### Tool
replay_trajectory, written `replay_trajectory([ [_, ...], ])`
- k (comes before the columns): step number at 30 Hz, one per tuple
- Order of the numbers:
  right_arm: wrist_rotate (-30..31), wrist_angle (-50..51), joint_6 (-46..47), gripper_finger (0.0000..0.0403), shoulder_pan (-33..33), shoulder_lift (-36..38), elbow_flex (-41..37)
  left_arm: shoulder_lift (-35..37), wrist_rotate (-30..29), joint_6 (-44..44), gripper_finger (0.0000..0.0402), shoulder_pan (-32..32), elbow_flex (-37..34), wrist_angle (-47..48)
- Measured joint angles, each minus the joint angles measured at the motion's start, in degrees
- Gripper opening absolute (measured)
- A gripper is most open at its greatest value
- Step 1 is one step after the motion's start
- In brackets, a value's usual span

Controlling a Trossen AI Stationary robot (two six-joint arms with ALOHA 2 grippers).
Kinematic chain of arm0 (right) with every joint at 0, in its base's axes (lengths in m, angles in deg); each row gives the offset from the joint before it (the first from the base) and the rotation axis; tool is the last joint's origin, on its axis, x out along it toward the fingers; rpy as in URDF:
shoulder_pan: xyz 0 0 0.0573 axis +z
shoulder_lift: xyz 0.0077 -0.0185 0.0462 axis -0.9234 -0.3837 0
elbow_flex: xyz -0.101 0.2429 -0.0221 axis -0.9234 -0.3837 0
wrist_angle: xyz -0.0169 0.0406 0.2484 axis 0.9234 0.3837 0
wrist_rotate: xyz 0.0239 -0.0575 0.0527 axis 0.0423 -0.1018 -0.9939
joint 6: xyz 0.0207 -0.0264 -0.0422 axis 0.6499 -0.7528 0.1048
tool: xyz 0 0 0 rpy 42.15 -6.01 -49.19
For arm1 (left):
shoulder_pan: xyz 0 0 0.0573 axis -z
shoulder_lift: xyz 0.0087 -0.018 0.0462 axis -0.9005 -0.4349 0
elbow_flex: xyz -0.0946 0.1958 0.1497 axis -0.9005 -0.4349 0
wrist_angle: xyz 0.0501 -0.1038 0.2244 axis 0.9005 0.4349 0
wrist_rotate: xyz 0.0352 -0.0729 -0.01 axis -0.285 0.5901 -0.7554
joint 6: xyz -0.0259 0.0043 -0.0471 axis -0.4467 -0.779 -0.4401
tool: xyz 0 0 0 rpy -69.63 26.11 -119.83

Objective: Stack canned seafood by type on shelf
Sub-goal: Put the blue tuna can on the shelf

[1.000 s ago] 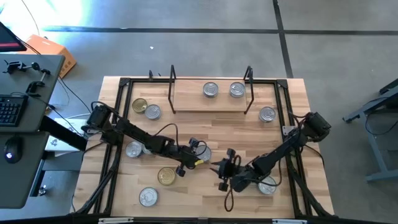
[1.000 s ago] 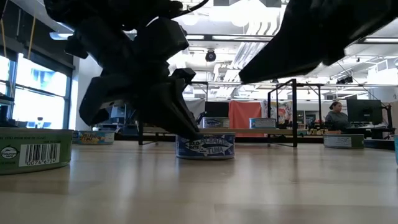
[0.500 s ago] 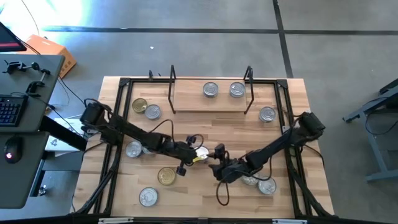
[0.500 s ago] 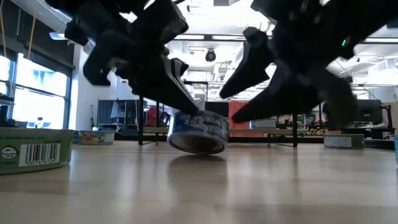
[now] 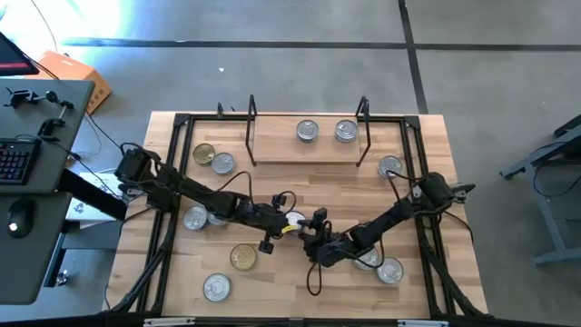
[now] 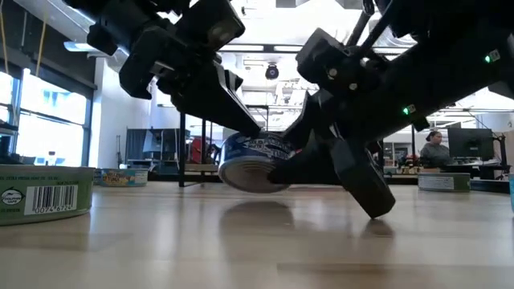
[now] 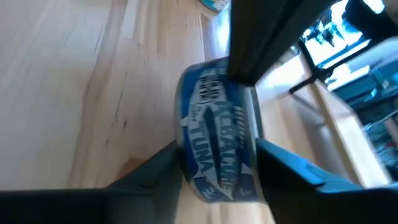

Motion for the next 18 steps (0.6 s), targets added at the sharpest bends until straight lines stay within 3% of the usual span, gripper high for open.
replay_trajectory([
  [3,0.3,0.7,3.2,0.0119,-0.1,-0.1,0.6,0.6,-3.0,0.3,0.0004,0.0,0.1,-0.4],
  [8,-2.5,3.8,9.2,0.0120,-0.9,0.0,3.9,3.6,-4.6,8.5,0.0038,1.1,0.1,-0.3],
  [14,-9.4,18.3,21.2,0.0120,-4.2,0.3,11.5,5.4,-4.7,16.9,0.0127,3.3,0.2,-0.2],
  [18,-13.0,24.3,23.7,0.0120,-5.8,0.3,15.1,4.6,-6.1,18.4,0.0192,3.6,0.1,3.8],
])
